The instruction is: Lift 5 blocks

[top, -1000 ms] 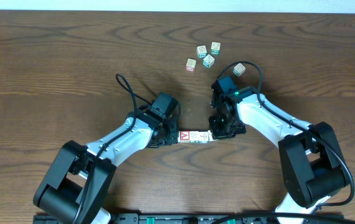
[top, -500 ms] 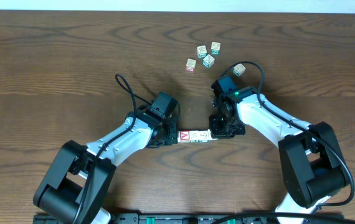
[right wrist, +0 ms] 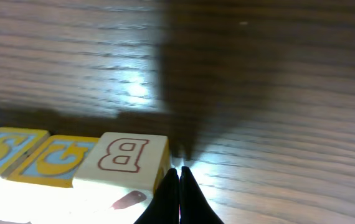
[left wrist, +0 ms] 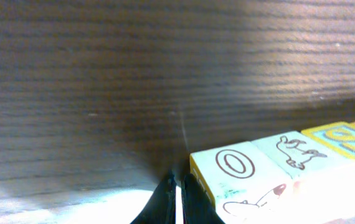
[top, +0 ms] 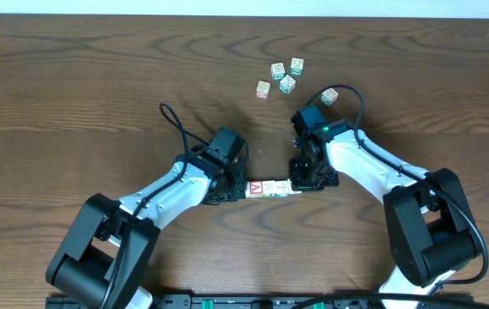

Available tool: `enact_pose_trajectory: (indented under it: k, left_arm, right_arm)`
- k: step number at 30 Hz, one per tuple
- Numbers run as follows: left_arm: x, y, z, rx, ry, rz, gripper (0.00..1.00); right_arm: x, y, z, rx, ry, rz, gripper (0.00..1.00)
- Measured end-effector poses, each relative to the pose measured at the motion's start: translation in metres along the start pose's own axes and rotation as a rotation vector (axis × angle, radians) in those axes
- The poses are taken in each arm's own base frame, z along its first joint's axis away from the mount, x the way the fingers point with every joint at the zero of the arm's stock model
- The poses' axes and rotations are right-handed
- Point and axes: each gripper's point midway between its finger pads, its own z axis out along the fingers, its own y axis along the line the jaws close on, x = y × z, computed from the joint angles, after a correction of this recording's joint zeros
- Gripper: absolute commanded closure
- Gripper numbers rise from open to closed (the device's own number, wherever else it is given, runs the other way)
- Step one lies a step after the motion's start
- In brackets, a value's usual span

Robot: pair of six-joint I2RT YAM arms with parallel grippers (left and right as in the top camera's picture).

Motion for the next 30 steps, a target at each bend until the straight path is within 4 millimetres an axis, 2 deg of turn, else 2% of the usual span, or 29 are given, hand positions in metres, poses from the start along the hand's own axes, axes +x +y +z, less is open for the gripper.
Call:
enact_pose_trajectory:
  k: [7, 11, 17, 21, 30]
  left_arm:
    - [0.002, -0.003, 0.0, 0.013, 0.01, 0.005, 0.93]
    - [0.002, -0.004, 0.0, 0.014, 0.01, 0.005, 0.93]
    - [0.003, -0.004, 0.0, 0.016, 0.011, 0.005, 0.93]
    - [0.003, -0.004, 0.0, 0.016, 0.011, 0.005, 0.93]
    - [0.003, -0.004, 0.0, 0.017, 0.011, 0.005, 0.93]
  right_arm:
    - [-0.006, -0.024, -0.002, 0.122, -0.035, 0.026, 0.99]
    - [-0.016, -0.031, -0.003, 0.148, -0.079, 0.022, 0.99]
    - [-0.031, -0.027, -0.004, 0.142, -0.138, -0.035, 0.99]
    - [-0.043, -0.017, -0.005, 0.1, -0.181, -0.087, 0.99]
    - [-0.046, 0.001, -0.005, 0.005, -0.188, -0.164, 0.99]
